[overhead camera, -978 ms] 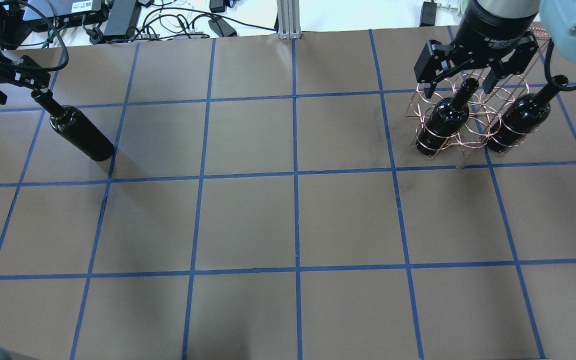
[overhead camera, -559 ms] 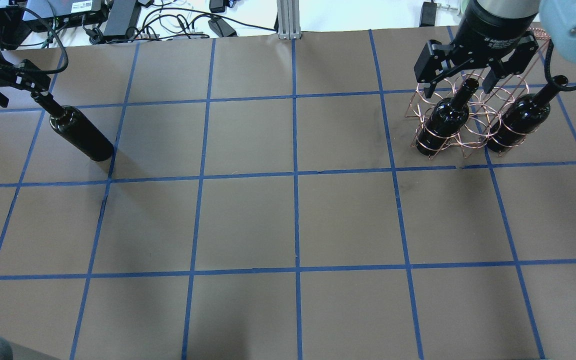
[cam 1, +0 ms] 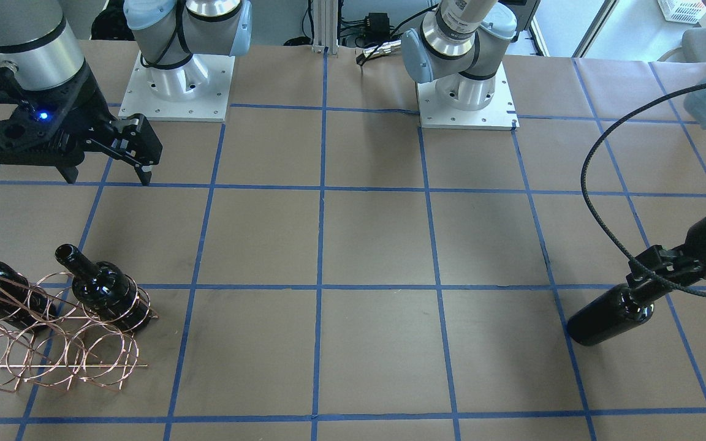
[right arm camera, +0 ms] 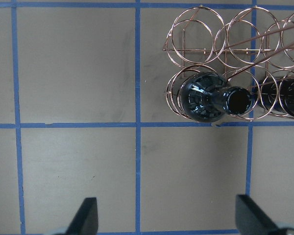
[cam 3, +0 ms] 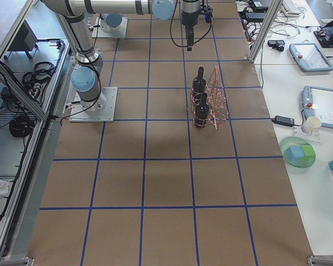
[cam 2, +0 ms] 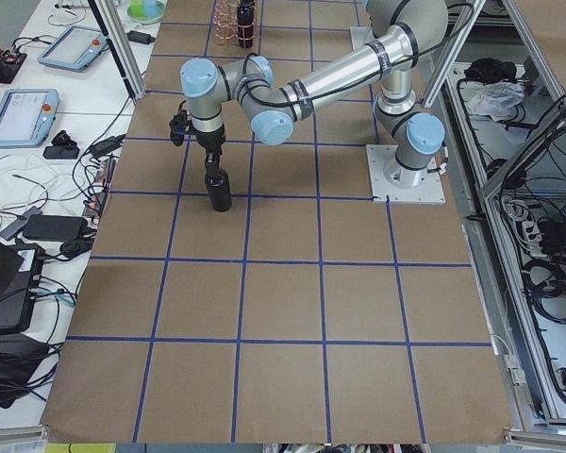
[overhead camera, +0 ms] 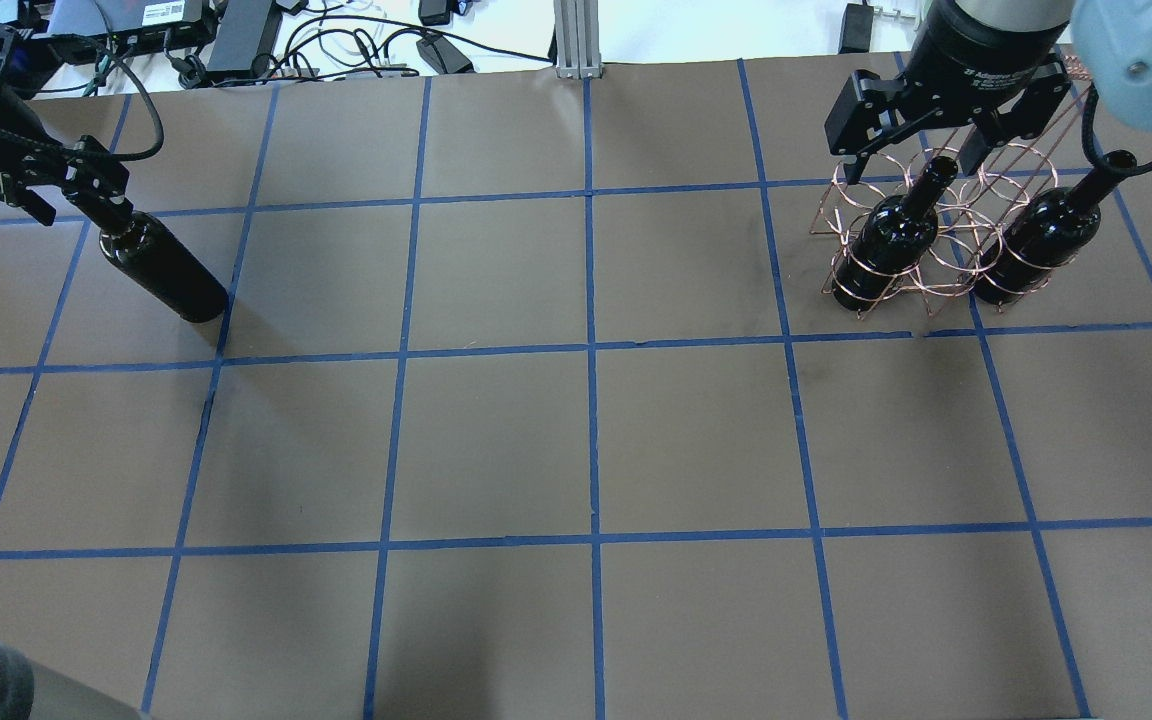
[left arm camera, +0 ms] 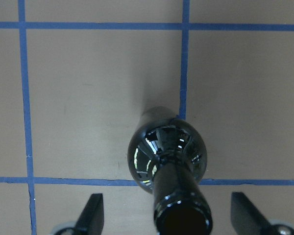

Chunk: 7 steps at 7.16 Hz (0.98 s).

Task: Place wine into wine basket
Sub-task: 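Close the left gripper on the bottle neck and lift it upright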

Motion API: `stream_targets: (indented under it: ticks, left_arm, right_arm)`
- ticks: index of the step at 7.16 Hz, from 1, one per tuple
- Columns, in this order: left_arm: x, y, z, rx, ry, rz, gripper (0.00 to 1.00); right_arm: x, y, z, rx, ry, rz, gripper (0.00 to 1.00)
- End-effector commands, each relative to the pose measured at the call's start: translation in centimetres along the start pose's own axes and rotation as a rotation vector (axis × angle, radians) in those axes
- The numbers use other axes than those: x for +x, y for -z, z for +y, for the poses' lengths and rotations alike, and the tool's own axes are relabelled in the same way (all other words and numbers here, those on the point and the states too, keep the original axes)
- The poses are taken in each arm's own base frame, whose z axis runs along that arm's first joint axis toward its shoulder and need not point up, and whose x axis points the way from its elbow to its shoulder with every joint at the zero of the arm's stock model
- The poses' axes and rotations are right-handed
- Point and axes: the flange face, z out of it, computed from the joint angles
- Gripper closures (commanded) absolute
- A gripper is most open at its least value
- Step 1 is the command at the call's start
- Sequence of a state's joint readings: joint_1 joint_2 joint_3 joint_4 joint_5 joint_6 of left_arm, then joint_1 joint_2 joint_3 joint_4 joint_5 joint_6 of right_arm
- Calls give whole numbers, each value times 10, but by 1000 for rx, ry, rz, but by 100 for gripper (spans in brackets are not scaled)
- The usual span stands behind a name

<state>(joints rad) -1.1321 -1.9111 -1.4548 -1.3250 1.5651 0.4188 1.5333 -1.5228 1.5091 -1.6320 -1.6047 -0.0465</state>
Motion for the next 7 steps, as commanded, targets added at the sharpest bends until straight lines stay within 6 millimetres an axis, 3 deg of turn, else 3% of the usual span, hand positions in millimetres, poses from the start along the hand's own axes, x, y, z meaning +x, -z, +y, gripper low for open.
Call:
stream_targets:
  ticks: [1,2,4,6,7]
  left_arm:
    - [1,0,-1,3,0,3,30]
    - [1,0,-1,3,2,3,30]
    - [2,0,-1,4,-1,2,46]
    - [2,1,-1,6,-1,3,69]
    - [2,1,-1,6,-1,3,72]
  right_arm:
    - [1,0,0,-3,-1,6,0]
    - [0,3,2,0,-12,0,0]
    - [-2,7,6,3,-8,1,0]
    - [-3,5,5,1,5,-6,0]
    - [-3,6,5,2,5,-6,0]
